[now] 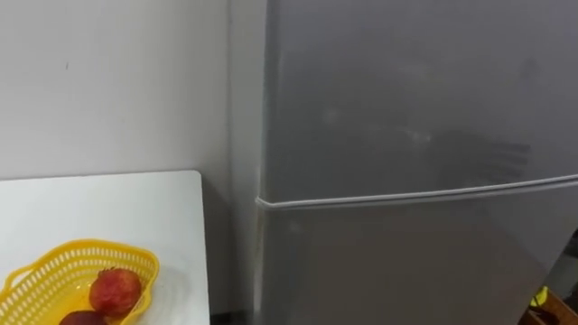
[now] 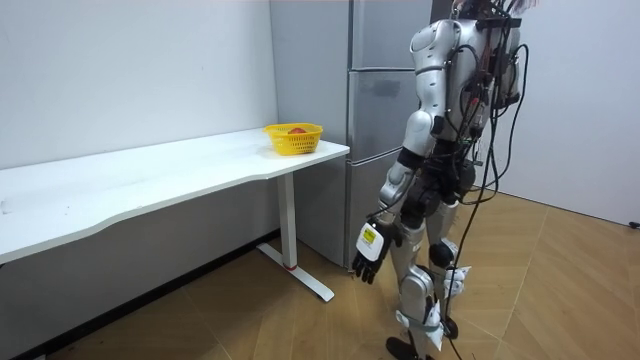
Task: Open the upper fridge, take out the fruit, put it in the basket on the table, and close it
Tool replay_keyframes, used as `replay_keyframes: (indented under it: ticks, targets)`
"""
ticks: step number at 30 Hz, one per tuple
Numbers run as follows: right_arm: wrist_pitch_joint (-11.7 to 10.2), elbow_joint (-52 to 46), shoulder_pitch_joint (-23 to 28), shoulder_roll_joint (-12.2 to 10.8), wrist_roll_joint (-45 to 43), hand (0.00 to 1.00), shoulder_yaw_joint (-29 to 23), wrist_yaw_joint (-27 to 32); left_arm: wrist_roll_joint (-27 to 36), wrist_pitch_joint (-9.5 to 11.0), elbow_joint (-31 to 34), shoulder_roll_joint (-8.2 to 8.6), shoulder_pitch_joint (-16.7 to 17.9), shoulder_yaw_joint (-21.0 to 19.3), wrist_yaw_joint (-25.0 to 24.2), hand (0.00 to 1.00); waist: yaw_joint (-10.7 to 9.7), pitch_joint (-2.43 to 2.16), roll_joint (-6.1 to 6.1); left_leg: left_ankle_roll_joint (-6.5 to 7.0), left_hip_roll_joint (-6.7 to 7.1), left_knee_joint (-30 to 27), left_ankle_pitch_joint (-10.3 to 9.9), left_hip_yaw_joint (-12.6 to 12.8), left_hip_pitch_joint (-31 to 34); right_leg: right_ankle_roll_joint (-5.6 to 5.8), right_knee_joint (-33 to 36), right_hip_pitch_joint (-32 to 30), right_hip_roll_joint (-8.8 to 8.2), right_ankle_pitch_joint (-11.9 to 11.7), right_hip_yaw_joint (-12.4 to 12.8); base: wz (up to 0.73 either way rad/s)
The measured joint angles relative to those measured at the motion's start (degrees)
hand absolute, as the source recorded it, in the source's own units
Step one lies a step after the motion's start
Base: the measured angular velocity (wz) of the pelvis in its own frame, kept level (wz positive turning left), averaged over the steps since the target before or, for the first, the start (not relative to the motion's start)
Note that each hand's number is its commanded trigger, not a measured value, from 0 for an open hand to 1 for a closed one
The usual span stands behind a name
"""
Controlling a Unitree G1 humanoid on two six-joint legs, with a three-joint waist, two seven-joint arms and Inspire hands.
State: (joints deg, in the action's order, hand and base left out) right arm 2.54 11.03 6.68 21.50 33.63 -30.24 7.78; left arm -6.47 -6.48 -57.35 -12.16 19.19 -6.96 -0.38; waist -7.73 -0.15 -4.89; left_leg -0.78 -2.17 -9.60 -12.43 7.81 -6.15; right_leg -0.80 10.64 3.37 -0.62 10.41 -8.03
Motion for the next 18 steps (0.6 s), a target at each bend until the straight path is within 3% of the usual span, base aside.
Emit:
replay_keyframes:
  ticks: [5, 7, 13, 18]
  targets:
    - [-0.1, 8.8, 3.1, -2.5, -12.2, 0.00, 5.5, 3.0, -0.4, 0.0, 0.4, 0.02, -1.2, 0.5, -0.2, 0.00, 1.0, -0.17, 0.67, 0.00, -0.06, 0.0, 0.0, 0.2, 0.4, -0.03, 0.1, -0.4, 0.08, 0.0, 0.1, -0.01]
    - [-0.1, 15.5, 4.9, -4.2, -17.6, 0.00, 9.4, 3.0, 0.2, 0.3, 0.1, 0.03, -2.3, 0.5, -0.2, 0.00, 2.0, -0.04, 0.64, 0.00, -0.06, 0.0, 0.0, 0.2, -0.2, -0.04, 0.1, -0.4, 0.07, 0.0, 0.1, 0.00]
    - [0.0, 37.0, 4.9, -6.2, -23.9, 0.00, 18.7, -1.8, -0.1, 1.3, -0.6, 0.13, -3.5, 1.7, -0.3, 0.00, 4.0, 0.05, 1.50, 0.00, 0.00, 0.2, 0.0, 0.2, -0.4, 0.03, 0.0, -0.1, 0.01, 0.0, 0.0, -0.01]
    - [0.0, 50.4, 4.6, -7.6, -24.6, 0.00, 22.2, -6.6, -0.3, 1.7, -3.2, 0.08, -3.8, 2.8, -0.4, 0.00, 4.3, 0.23, 2.06, 0.00, 0.12, 0.1, 0.0, -0.5, -0.5, 0.10, -0.3, 1.0, -0.06, 0.1, -0.5, 0.07]
